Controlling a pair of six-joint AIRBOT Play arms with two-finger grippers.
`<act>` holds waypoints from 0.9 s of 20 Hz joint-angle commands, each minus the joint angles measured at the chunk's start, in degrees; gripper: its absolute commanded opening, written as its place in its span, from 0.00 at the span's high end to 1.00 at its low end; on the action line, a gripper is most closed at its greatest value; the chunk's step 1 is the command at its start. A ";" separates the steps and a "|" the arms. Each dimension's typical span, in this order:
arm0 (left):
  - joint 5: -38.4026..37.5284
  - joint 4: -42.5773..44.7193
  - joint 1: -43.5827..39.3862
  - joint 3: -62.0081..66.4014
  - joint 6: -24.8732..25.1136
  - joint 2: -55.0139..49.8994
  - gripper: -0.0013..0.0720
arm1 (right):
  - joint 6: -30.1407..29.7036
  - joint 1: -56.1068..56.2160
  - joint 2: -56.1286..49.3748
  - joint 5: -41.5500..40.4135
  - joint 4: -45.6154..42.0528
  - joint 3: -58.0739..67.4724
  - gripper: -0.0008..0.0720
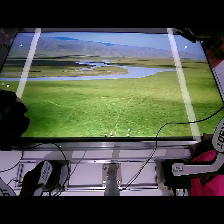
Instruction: Fold the clothes and pants, and hang the long-sleeved shirts on hangers.
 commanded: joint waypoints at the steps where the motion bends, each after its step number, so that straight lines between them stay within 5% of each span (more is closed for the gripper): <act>1: 0.87 -0.42 0.11 0.04 -1.86 -3.06 0.13 | 0.00 -0.02 0.02 -0.15 -0.04 0.00 0.05; 4: 0.90 -0.48 0.09 0.04 -1.86 -6.67 0.17 | -0.02 -0.02 0.02 -0.13 -0.04 0.00 0.05; 6: 0.94 -0.48 0.07 0.07 -1.86 -8.70 0.37 | -0.02 -0.02 0.02 -0.13 -0.04 0.00 0.06; 8: 1.75 -0.46 0.07 0.09 -1.84 -9.86 0.72 | 0.00 -0.02 0.02 -0.15 -0.07 0.00 0.06; 10: 4.90 -0.46 0.07 0.15 -1.81 -10.03 0.92 | 0.00 -0.02 0.02 -0.13 -0.07 0.00 0.06; 12: 5.92 -0.48 0.07 0.85 -1.84 -10.01 0.93 | 0.00 -0.02 0.02 -0.13 -0.04 0.00 0.09; 15: 3.85 -0.48 -0.07 3.06 -1.77 -9.18 0.93 | 0.00 -0.02 0.02 -0.13 -0.09 0.00 0.46; 18: 1.95 -0.48 -0.48 5.62 2.56 -6.25 0.93 | 0.00 -0.02 0.02 -0.17 -0.17 0.00 0.49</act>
